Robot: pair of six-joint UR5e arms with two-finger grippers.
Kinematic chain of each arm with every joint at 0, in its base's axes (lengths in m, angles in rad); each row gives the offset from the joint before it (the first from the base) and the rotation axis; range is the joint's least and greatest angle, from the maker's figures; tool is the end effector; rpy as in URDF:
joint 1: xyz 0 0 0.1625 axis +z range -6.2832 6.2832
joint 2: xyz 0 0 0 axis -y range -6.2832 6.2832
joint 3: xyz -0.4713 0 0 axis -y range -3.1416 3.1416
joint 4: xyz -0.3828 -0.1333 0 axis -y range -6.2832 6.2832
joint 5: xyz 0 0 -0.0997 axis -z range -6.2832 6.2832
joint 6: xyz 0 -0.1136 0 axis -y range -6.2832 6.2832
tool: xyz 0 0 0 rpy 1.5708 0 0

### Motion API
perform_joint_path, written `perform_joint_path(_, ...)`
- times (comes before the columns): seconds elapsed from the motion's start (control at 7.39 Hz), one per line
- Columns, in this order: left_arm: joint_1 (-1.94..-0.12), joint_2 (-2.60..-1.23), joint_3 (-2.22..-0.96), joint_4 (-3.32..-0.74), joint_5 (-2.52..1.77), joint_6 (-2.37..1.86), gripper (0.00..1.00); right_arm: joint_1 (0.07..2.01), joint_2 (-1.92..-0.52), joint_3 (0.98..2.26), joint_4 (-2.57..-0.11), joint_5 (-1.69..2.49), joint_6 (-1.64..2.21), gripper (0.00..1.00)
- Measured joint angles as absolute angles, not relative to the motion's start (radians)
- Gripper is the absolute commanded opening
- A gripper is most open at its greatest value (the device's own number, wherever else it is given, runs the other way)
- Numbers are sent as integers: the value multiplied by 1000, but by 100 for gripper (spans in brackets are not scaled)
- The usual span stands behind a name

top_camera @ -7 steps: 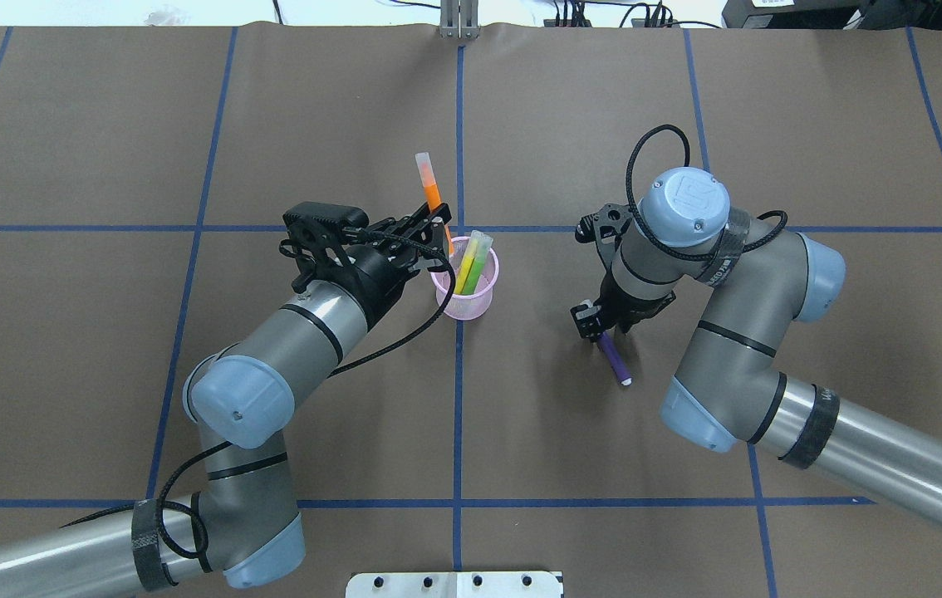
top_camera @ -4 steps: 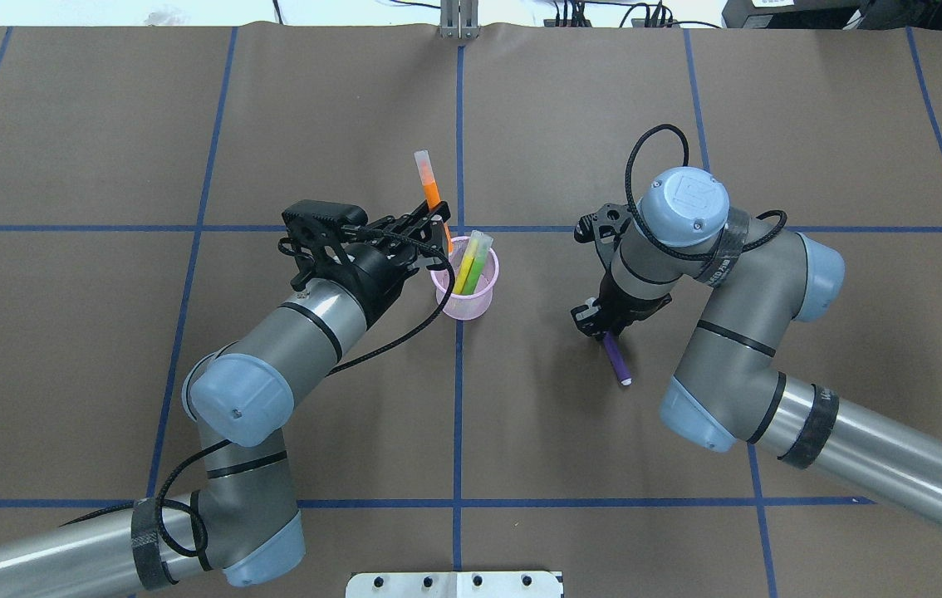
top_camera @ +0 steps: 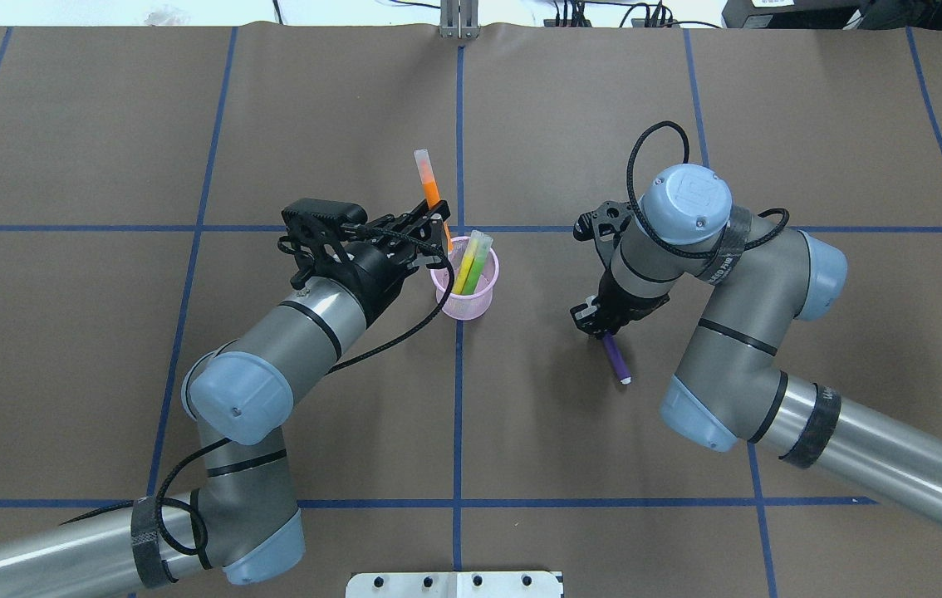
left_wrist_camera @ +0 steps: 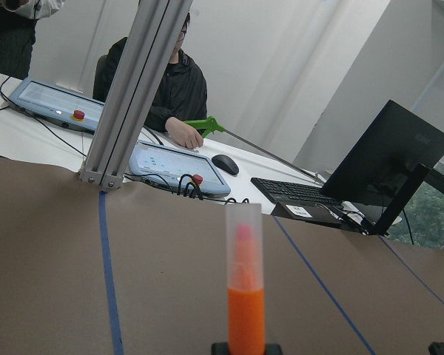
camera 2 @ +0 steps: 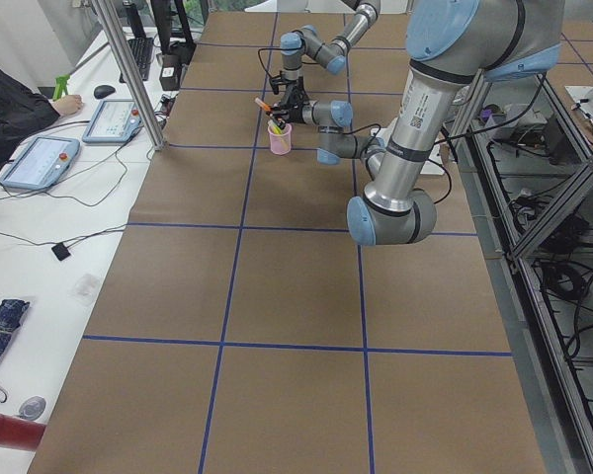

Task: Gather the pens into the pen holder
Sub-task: 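Lift purple marker with right gripper while left lowers orange marker into cup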

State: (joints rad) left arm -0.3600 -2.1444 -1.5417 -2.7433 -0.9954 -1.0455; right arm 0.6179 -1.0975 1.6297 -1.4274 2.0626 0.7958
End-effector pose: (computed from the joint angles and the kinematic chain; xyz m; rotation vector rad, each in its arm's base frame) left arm 0.5517 -0.4162 0.2476 1.0903 1.3135 -0.3698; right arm -0.5123 -0.4618 0.4035 0.0620 -0.8135 -0.3144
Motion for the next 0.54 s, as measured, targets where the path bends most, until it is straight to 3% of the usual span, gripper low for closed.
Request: perform_joint_path(0.54,-363,-2147,-1520,-2743,-996,-984,0,664,-1097,1707,-1468,2066,796,0)
